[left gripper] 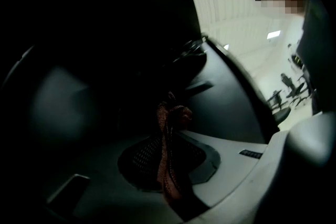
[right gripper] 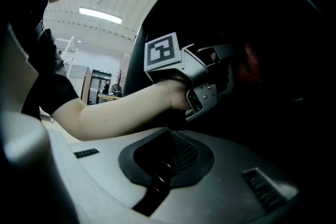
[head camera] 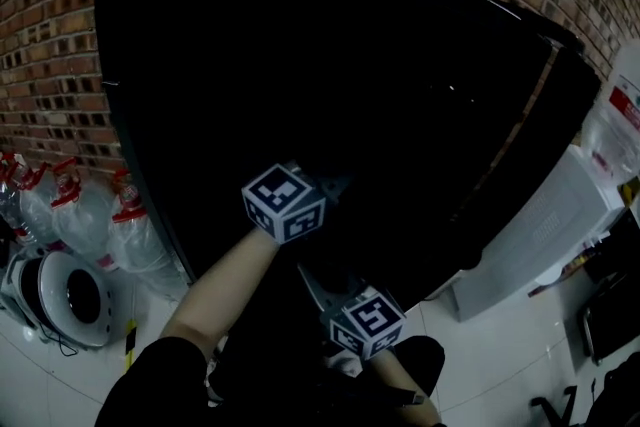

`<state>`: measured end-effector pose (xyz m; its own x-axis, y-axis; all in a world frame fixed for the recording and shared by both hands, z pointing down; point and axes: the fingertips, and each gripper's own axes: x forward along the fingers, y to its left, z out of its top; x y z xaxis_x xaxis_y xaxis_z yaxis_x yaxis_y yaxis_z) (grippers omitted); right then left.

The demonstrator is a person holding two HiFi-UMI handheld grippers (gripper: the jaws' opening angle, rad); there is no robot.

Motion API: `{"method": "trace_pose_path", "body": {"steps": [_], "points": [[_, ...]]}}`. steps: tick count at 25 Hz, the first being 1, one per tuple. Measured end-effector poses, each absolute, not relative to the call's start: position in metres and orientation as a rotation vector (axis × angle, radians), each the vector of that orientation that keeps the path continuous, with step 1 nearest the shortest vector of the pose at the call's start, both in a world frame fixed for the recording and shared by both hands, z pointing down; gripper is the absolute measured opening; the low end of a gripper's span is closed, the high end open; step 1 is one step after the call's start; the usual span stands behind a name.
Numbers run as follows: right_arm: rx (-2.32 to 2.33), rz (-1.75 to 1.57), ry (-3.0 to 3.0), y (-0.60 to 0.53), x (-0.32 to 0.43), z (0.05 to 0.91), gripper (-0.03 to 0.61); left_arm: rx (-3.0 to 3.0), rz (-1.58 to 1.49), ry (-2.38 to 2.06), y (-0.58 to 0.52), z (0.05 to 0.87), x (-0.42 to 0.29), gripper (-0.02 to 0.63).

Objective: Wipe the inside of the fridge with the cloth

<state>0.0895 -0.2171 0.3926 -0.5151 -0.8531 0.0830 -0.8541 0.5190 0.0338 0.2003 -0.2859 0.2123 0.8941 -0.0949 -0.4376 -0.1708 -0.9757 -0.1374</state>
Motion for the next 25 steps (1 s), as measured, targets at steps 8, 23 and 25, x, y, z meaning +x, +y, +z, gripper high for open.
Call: {"method": "trace_pose_path", "body": {"steps": [8,23,25], "points": [[1.415,0.027,-2.629,-0.189,0.07,0.413,0.005,-2.973,0.566,-0.287,-0.198,0.242,0.187,0.049],[1.451,0.098,-2.583,-0.196,0.09,0.436,0.005,-2.937,0.444,-0.054,-0.242,0.292,0.22,0.049],[1.464,0.088,-2.585,-0.199,0.094,0.435,0.005,-2.92,0.433,-0.019,-0.25,0.292,0.222,0.048]]}}
